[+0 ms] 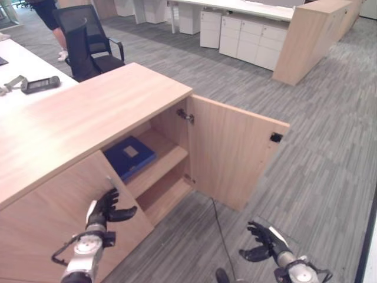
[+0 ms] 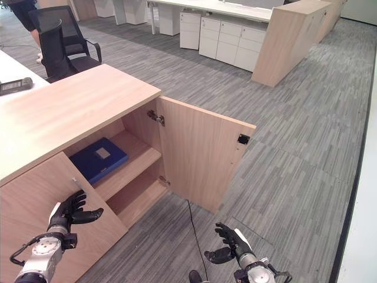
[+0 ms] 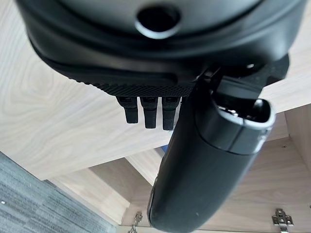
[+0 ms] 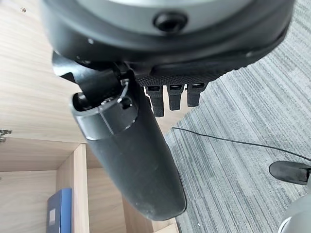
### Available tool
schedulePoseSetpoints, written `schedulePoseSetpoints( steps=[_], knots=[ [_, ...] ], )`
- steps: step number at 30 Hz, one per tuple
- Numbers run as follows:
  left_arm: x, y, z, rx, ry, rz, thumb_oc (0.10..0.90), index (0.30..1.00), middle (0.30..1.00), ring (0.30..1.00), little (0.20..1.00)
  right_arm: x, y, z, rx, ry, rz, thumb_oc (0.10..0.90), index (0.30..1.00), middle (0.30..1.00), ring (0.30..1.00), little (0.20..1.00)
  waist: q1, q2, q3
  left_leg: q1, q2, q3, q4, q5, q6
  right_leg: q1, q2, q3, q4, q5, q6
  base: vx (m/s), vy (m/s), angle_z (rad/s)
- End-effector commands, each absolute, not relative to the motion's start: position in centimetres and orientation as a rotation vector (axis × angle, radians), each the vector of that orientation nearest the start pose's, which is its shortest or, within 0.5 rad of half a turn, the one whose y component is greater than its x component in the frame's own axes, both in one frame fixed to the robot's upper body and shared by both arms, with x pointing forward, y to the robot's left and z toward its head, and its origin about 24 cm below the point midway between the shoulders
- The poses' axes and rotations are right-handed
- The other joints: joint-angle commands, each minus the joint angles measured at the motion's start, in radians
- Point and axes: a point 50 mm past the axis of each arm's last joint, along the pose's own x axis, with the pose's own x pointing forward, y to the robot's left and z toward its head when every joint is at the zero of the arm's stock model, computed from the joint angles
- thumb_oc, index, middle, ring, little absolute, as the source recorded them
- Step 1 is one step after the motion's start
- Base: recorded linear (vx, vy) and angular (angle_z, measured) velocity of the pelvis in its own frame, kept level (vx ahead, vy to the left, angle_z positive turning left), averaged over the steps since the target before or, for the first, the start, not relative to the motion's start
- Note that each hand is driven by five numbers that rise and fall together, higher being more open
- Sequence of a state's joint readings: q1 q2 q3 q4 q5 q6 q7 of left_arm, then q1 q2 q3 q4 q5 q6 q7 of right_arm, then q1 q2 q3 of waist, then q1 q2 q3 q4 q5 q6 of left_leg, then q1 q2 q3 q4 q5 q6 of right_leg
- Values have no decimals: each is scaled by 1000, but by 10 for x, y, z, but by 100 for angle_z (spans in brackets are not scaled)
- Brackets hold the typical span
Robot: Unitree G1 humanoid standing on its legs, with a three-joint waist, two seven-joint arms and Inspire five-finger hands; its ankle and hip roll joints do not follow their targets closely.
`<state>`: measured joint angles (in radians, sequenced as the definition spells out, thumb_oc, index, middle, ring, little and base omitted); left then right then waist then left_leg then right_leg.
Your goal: Put the empty folder in the office cabinet
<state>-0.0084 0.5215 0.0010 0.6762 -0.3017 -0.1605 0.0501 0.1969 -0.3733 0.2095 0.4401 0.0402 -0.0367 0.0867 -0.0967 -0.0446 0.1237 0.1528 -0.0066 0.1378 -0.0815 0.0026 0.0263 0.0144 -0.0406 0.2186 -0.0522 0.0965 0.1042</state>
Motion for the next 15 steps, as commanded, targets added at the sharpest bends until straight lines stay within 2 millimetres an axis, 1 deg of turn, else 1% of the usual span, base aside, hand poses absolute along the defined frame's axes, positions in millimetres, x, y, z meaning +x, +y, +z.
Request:
schedulePoseSetpoints(
  steps=[1,2,3,4,5,7,8,9,10,11,12,13,14,15],
  knots=[
    [246,287,-5,292,217,143,800,900,900,900,900,198,-216,-53,-365,431,172,800,900,900,900,900,32,26,-24,5,73,4,33,-87,-65,-29,-119,-189,246,-167,122,-88,-69,-17],
    [240,280,-11,262,223,129,800,900,900,900,900,201,-215,-51,-366,420,162,800,900,900,900,900,53,30,-21,1,80,21,41,-89,-67,-26,-162,-299,260,-161,122,-94,-86,-45],
    [231,274,-19,231,247,113,800,900,900,900,900,203,-213,-50,-367,411,164,800,900,900,900,900,65,31,-20,-1,84,33,45,-92,-67,-20,-198,-378,270,-150,112,-68,-78,-59],
    [226,269,-24,209,263,100,800,900,900,900,900,204,-211,-49,-370,405,170,800,900,900,900,900,72,29,-21,0,84,41,45,-92,-67,-15,-222,-421,270,-134,108,-31,-83,-51],
    [220,262,-31,183,286,76,800,900,900,900,900,206,-211,-49,-374,402,168,800,900,900,900,900,79,27,-24,2,82,47,40,-93,-69,-13,-237,-439,254,-118,109,5,-70,-33],
    [212,249,-41,134,316,43,800,900,900,900,900,205,-212,-49,-380,402,161,800,900,900,900,900,85,29,-30,0,81,40,35,-91,-76,-6,-237,-430,195,-104,111,53,-112,-19],
    [208,236,-49,77,341,12,800,900,900,900,900,205,-214,-48,-391,405,147,800,900,900,900,900,76,35,-26,-3,89,20,34,-90,-86,-38,-242,-391,161,-77,117,74,-121,-13],
    [208,235,-49,76,341,11,800,900,900,900,900,204,-214,-48,-392,406,147,800,900,900,900,900,77,37,-27,-3,90,20,34,-91,-86,-38,-241,-391,160,-77,117,90,-147,-13],
    [206,230,-52,60,352,-5,800,900,900,900,900,205,-215,-48,-390,405,141,800,900,900,900,900,71,39,-21,-1,98,14,34,-91,-93,-59,-250,-376,148,-62,122,61,-137,-12],
    [205,227,-55,50,365,-18,800,900,900,900,900,205,-216,-48,-390,406,133,800,900,900,900,900,67,39,-15,3,105,9,35,-95,-99,-75,-261,-367,133,-45,127,125,-311,-10],
    [201,219,-61,61,392,-55,800,900,900,900,900,205,-217,-48,-388,409,120,800,900,900,900,900,58,40,-1,18,125,1,38,-104,-118,-108,-291,-368,102,-11,141,100,-254,-14],
    [201,219,-61,61,392,-55,800,900,900,900,900,205,-218,-48,-389,410,119,800,900,900,900,900,58,41,-1,19,127,1,38,-105,-119,-107,-290,-369,102,-12,140,105,-262,-7],
    [200,216,-64,67,407,-69,800,900,900,900,900,205,-217,-49,-386,412,119,800,900,900,900,900,52,39,4,28,134,-3,40,-109,-126,-118,-301,-365,98,4,146,122,-240,-6],
    [195,213,-68,75,432,-94,800,900,900,900,900,202,-219,-50,-383,422,111,800,900,900,900,900,46,25,1,41,133,-13,45,-122,-137,-98,-307,-356,66,15,153,120,-239,1]
  ],
)
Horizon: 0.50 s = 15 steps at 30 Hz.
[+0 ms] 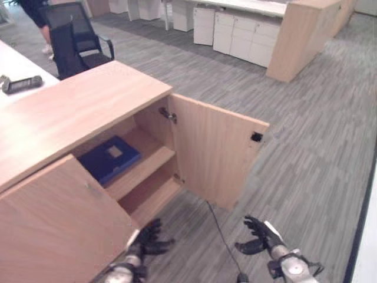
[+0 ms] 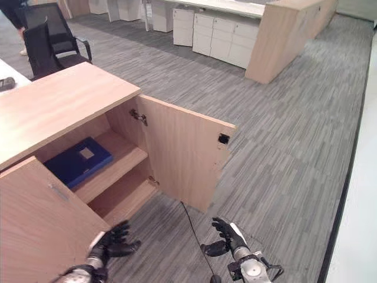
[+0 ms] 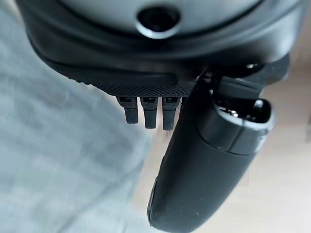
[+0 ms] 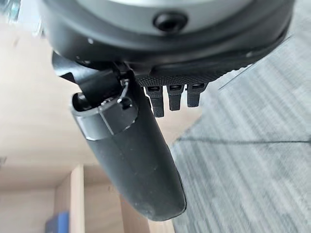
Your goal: Put the empty folder in the office cabinet
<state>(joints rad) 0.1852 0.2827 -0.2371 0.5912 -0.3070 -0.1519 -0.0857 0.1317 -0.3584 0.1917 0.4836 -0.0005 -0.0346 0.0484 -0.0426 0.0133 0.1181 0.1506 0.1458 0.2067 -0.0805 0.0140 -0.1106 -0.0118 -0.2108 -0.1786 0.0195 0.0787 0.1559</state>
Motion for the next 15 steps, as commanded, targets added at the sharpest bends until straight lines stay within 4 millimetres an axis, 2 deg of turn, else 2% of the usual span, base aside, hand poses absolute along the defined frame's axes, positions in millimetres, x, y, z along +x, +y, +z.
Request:
schedulePoseSetpoints(
  steps=[1,2,3,5,7,9,10,11,15],
  knots=[
    [195,213,-68,75,433,-94,800,900,900,900,900,201,-219,-50,-383,423,112,800,900,900,900,900,-9,-33,6,44,-20,-82,45,-134,0,-69,-137,40,-7,33,102,115,-232,12],
    [193,213,-70,75,442,-95,800,900,900,900,900,200,-221,-52,-387,433,112,800,900,900,900,900,-9,-34,0,45,-16,-84,45,-133,-6,-63,-133,40,-13,37,103,115,-240,24],
    [190,212,-73,60,459,-92,800,900,900,900,900,196,-225,-55,-393,454,111,800,900,900,900,900,-13,-22,-14,43,11,-97,45,-120,-24,-52,-115,42,-14,26,98,116,-242,21],
    [189,212,-75,57,466,-89,800,900,900,900,900,195,-228,-55,-400,455,109,800,900,900,900,900,-16,-15,-17,41,25,-105,46,-114,-31,-47,-105,44,-14,19,94,97,-210,12],
    [185,213,-78,43,486,-79,800,900,900,900,900,193,-233,-53,-405,455,102,800,900,900,900,900,-25,1,-23,37,62,-118,51,-96,-52,-34,-76,41,-11,-9,78,123,-313,11],
    [184,212,-80,43,496,-80,800,900,900,900,900,193,-241,-52,-412,457,84,800,900,900,900,900,-37,31,-22,20,115,-130,83,-40,-80,-16,-30,33,-10,-54,46,127,-344,15],
    [182,212,-83,45,511,-82,800,900,900,900,900,193,-243,-51,-410,453,74,800,900,900,900,900,-41,44,-18,12,139,-136,115,12,-96,4,-2,28,-13,-76,27,74,-214,11],
    [182,212,-83,45,511,-82,800,900,900,900,900,193,-244,-51,-410,453,74,800,900,900,900,900,-42,45,-18,12,142,-137,115,12,-98,5,-1,27,-13,-76,26,76,-223,6],
    [176,214,-90,40,552,-71,800,900,900,900,900,195,-248,-48,-411,446,66,800,900,900,900,900,-46,58,-9,-16,179,-169,228,122,-110,58,52,26,-24,-121,-19,87,-203,-1]
  ],
)
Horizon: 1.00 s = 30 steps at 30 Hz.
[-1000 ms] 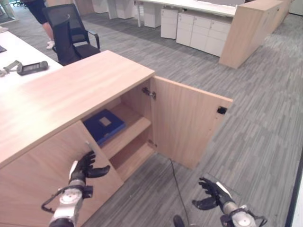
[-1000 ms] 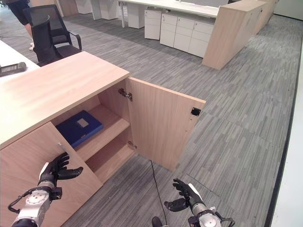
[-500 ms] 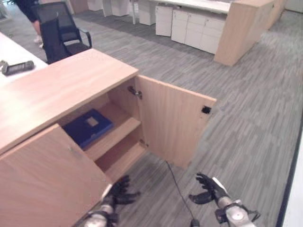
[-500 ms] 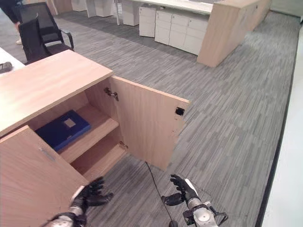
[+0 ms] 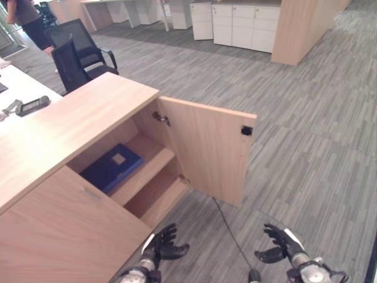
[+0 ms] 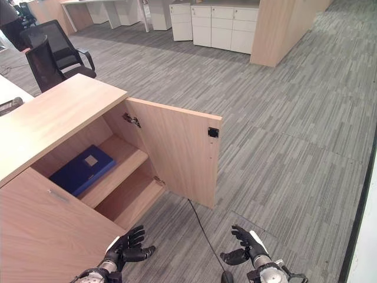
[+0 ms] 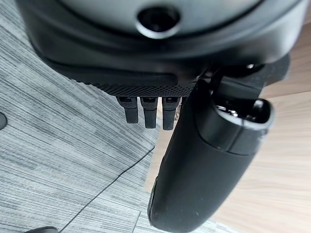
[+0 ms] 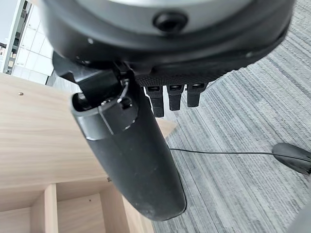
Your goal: Put the empty folder in the office cabinet
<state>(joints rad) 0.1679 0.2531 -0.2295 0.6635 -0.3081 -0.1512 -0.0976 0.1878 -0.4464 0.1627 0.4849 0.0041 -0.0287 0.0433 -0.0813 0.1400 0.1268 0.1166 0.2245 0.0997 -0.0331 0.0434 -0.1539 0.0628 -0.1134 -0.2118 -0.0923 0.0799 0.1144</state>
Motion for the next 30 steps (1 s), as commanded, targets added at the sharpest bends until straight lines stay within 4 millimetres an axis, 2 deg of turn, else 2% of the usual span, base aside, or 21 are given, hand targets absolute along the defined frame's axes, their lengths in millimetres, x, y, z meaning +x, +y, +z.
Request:
schedulePoseSetpoints(
  steps=[1,3,5,7,8,9,10,11,12,14,18,22,25,27,28,29,30],
  knots=[
    [174,214,-92,45,569,-67,800,900,900,900,900,196,-248,-48,-409,443,63,800,900,900,900,900,-5,-74,-11,-2,99,-82,231,131,-66,-5,-41,63,86,-125,12,111,-221,-6],
    [171,215,-96,38,592,-56,800,900,900,900,900,198,-248,-46,-408,433,64,800,900,900,900,900,-4,-91,-1,-33,88,-93,321,152,-53,12,-40,72,81,-132,-6,90,-191,-10],
    [164,216,-102,44,630,-50,800,900,900,900,900,198,-248,-46,-406,437,58,800,900,900,900,900,-1,-102,3,-56,93,-75,367,166,-38,35,-36,73,73,-147,-16,107,-156,-15],
    [161,215,-107,43,656,-50,800,900,900,900,900,199,-250,-48,-410,449,47,800,900,900,900,900,13,-102,7,-91,66,-62,333,127,-22,54,-35,77,67,-160,-14,140,-86,-11],
    [157,215,-110,45,677,-49,800,900,900,900,900,201,-250,-48,-409,450,39,800,900,900,900,900,23,-105,6,-113,38,-63,297,81,-12,60,-34,80,64,-163,-13,108,-40,-1],
    [157,215,-110,46,677,-49,800,900,900,900,900,201,-250,-48,-409,450,39,800,900,900,900,900,23,-107,7,-111,35,-61,302,74,-9,64,-38,80,63,-167,-10,154,-49,3],
    [153,215,-115,70,707,-50,800,900,900,900,900,204,-252,-47,-419,447,32,800,900,900,900,900,52,-106,12,-158,-35,-75,202,20,-1,77,-31,86,67,-176,-4,127,-17,9],
    [151,215,-115,67,708,-54,800,900,900,900,900,207,-254,-48,-412,449,3,800,900,900,900,900,58,-112,12,-158,-51,-81,165,10,-6,75,-34,92,77,-184,2,127,-46,5],
    [149,218,-117,81,722,-54,800,900,900,900,900,207,-254,-49,-405,452,-5,800,900,900,900,900,65,-118,16,-178,-59,-92,168,11,-9,83,-32,98,77,-186,2,65,0,-8],
    [142,223,-121,92,754,-47,800,900,900,900,900,209,-259,-53,-404,472,-34,800,900,900,900,900,70,-112,4,-143,-67,-95,120,-13,-2,83,-28,92,80,-185,7,85,43,-6],
    [130,231,-126,108,807,-36,800,900,900,900,900,213,-273,-54,-388,496,-125,800,900,900,900,900,76,-113,-23,-79,-71,-95,48,-19,11,95,-30,89,85,-184,13,98,46,-2],
    [125,237,-126,136,825,-54,800,900,900,900,900,227,-289,-40,-394,461,-187,800,900,900,900,900,88,-119,-41,-35,-74,-82,3,-20,21,105,-32,92,86,-183,20,72,39,9],
    [124,240,-125,149,832,-65,800,900,900,900,900,241,-309,-23,-406,427,-261,800,900,900,900,900,99,-127,-51,-16,-77,-80,-12,-24,28,113,-37,91,87,-182,26,45,37,2],
    [124,242,-124,156,832,-77,800,900,900,900,900,254,-322,-6,-439,397,-290,800,900,900,900,900,109,-132,-56,-9,-78,-81,-19,-26,31,116,-39,90,86,-182,30,37,33,7],
    [125,242,-123,170,833,-103,800,900,900,900,900,269,-335,13,-458,364,-330,800,900,900,900,900,119,-135,-59,-3,-81,-80,-21,-29,33,120,-41,88,83,-181,33,33,31,6],
    [125,242,-123,170,832,-103,800,900,900,900,900,270,-335,13,-458,363,-329,800,900,900,900,900,119,-135,-58,-3,-81,-80,-21,-29,33,121,-41,88,83,-181,33,28,32,-1],
    [125,243,-123,178,833,-115,800,900,900,900,900,278,-342,26,-472,340,-349,800,900,900,900,900,125,-138,-61,-1,-82,-80,-22,-30,33,122,-42,86,82,-180,35,0,0,0]
  ],
)
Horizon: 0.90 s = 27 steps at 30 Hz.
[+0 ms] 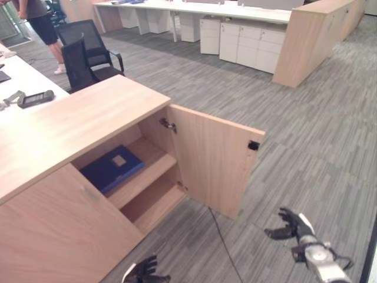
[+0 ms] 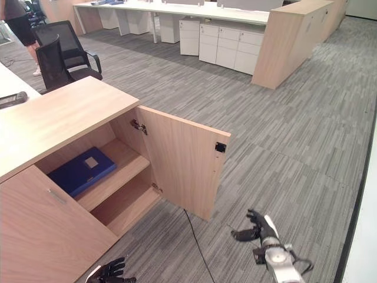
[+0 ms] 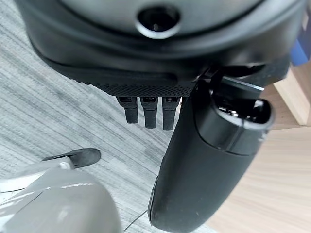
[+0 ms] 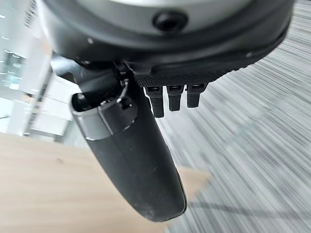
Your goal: Put the empty folder in the office cabinet
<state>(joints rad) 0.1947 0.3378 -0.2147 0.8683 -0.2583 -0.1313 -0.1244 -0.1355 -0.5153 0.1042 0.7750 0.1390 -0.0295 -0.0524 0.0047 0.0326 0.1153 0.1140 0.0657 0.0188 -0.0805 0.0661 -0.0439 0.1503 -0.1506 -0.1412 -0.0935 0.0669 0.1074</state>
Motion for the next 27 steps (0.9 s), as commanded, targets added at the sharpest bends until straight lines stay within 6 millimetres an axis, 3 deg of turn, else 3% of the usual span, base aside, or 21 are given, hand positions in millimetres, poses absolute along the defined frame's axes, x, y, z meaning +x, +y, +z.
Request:
schedulePoseSetpoints(
  steps=[1,8,14,20,27],
  knots=[
    [126,242,-122,177,831,-127,800,900,900,900,900,287,-346,37,-476,318,-368,800,900,900,900,900,45,-33,-51,3,76,1,24,-54,-76,36,-7,14,82,-165,44,0,0,0],
    [126,241,-121,169,832,-157,800,900,900,900,900,327,-361,106,-532,197,-438,800,900,900,900,900,70,-38,-62,7,71,-5,16,-57,-74,46,-12,6,67,-158,51,2,3,0],
    [123,240,-121,162,838,-166,800,900,900,900,900,347,-358,146,-539,122,-451,800,900,900,900,900,90,-40,-69,5,66,-16,11,-57,-73,54,-14,-9,58,-154,54,2,8,5],
    [123,238,-122,158,839,-160,800,900,900,900,900,363,-339,156,-511,83,-418,800,900,900,900,900,108,-37,-73,0,60,-27,11,-56,-71,60,-17,-23,48,-151,56,5,13,5],
    [123,236,-124,160,843,-151,800,900,900,900,900,380,-288,137,-478,73,-259,800,900,900,900,900,126,-33,-71,-9,53,-44,12,-55,-67,64,-19,-38,51,-153,55,3,13,10]
  ],
)
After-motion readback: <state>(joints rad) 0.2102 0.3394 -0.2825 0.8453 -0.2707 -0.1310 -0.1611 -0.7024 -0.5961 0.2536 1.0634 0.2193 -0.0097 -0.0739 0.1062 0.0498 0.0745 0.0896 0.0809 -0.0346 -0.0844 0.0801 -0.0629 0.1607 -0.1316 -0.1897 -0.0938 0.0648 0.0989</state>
